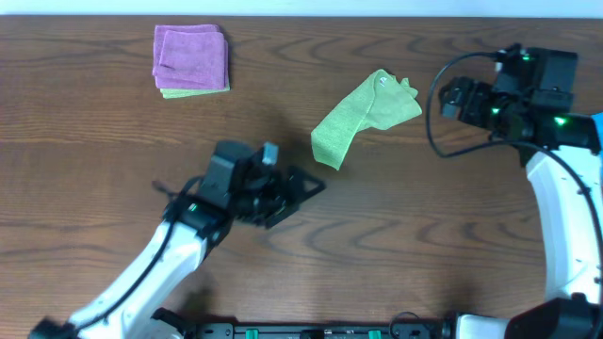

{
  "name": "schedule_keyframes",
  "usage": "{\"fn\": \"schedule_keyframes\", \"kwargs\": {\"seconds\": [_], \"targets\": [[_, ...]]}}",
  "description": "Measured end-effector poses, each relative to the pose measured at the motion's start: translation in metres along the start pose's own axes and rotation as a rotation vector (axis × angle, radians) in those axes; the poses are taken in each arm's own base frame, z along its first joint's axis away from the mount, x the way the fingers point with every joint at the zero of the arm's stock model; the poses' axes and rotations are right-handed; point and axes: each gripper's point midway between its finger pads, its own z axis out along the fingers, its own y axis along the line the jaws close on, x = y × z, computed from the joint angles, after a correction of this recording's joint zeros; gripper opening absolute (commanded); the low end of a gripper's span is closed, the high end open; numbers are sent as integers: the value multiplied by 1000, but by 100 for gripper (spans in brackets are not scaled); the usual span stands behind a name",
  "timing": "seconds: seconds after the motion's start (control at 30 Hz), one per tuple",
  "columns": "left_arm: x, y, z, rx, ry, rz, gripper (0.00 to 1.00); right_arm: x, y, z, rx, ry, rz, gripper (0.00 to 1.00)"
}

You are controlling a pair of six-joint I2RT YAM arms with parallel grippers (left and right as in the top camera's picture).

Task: Fold the cloth
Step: 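Reach the left gripper to the cloth's left hanging edge, then grasp the cloth's left edge with the left gripper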

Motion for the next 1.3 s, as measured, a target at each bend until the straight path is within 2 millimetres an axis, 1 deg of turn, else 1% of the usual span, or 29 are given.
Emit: {"fn": "schedule_keyframes", "kwargs": {"seconds": [0.07, 0.13, 0.23, 0.3, 0.33, 0.37, 0.43, 0.5, 0.6, 0.63, 0.67, 0.77, 0.83, 0.9, 1.0, 1.17, 1.3], "targets": [[-7, -3, 8, -8, 8, -54, 91, -5, -7, -1, 11, -16, -1, 99], [-11, 4, 14, -30, 12, -111, 91, -10, -11, -1, 16, -35, -7, 99], [-17, 26, 26, -95, 2, -205, 90, -24, -17, -4, 21, -88, -16, 99], [-22, 36, 32, -117, -15, -240, 90, -37, -22, -6, 21, -139, -24, 99], [-29, 39, 38, -119, -32, -253, 90, -45, -26, -8, 14, -168, -26, 99], [-33, 40, 41, -116, -46, -261, 90, -49, -28, -7, 10, -182, -28, 99], [-45, 38, 51, -89, -83, -269, 89, -55, -31, 0, -9, -195, -35, 99], [-52, 39, 59, -78, -109, -291, 89, -55, -31, 12, -28, -183, -38, 99], [-61, 45, 70, -80, -148, -322, 86, -53, -33, 27, -47, -166, -43, 99], [-64, 47, 72, -80, -163, -333, 83, -52, -33, 31, -51, -162, -45, 99], [-66, 50, 74, -85, -174, -345, 81, -53, -33, 33, -52, -163, -47, 99], [-71, 58, 77, -107, -209, -369, 82, -58, -32, 33, -59, -182, -60, 99], [-75, 62, 78, -122, -239, -380, 80, -61, -30, 32, -65, -198, -68, 99], [-77, 61, 81, -128, -257, -379, 78, -63, -30, 32, -67, -204, -71, 99], [-82, 53, 86, -125, -286, -360, 79, -65, -29, 31, -71, -213, -77, 99], [-99, 40, 94, -119, -339, -331, 78, -66, -28, 31, -73, -219, -79, 99], [-109, 44, 102, -138, -371, -324, 77, -68, -28, 31, -76, -227, -82, 99]]}}
